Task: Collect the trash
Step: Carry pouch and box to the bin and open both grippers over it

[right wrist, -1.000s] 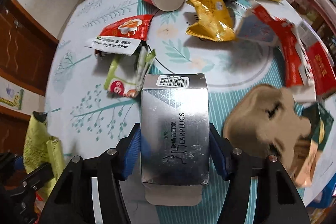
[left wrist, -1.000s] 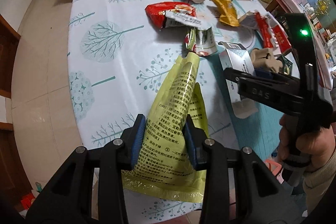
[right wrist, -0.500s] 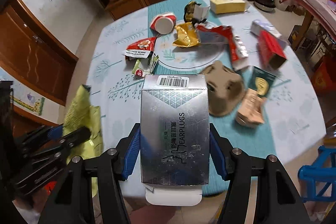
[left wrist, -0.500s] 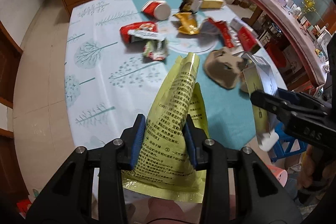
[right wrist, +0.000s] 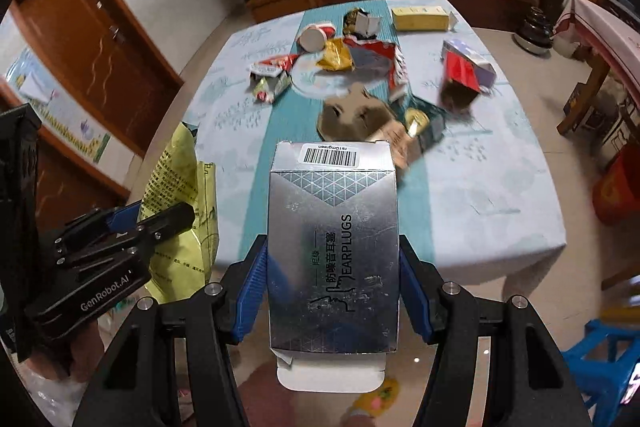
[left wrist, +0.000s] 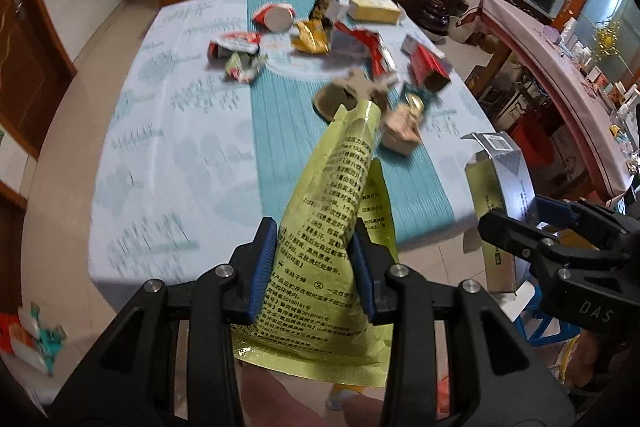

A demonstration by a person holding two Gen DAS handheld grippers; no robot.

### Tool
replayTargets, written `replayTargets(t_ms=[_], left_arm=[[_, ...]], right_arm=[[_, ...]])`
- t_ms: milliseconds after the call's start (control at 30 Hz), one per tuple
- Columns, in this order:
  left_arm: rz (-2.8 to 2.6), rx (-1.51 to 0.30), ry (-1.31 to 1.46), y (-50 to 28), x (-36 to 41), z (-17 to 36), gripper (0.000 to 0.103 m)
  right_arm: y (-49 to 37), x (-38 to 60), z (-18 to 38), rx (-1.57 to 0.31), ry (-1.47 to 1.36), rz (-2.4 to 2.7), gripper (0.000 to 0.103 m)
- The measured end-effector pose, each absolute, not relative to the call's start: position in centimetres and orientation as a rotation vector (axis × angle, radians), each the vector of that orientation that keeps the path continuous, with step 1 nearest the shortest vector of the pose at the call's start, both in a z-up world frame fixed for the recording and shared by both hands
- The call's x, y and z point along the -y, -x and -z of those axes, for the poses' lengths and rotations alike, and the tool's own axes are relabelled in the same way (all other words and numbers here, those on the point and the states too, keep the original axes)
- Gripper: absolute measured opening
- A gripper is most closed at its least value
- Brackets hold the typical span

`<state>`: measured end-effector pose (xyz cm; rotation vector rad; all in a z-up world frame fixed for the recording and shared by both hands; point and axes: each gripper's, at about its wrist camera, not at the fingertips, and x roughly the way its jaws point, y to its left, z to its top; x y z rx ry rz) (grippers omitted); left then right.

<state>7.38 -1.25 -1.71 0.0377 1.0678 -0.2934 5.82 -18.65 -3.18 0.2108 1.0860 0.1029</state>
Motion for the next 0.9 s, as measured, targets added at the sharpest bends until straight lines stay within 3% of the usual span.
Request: replayTargets(t_ms=[433, 633, 900], left_arm=[[0.23, -1.217, -0.094, -0.3, 4.0, 10.1, 0.033], [0.233, -1.285, -0.105, 0.3, 3.0, 17.7, 0.034], [0.228, -1.323, -0.144, 0.0, 2.2, 30.8, 0.034]], right_arm=[[1.4, 20.9, 11.7, -1.254, -0.231, -0.097, 0.06], [2.9, 20.0, 19.6, -1.332, -0.276, -0.054, 0.06], [4.4, 20.1, 35.0, -1.396, -0.372, 0.051, 0.06]])
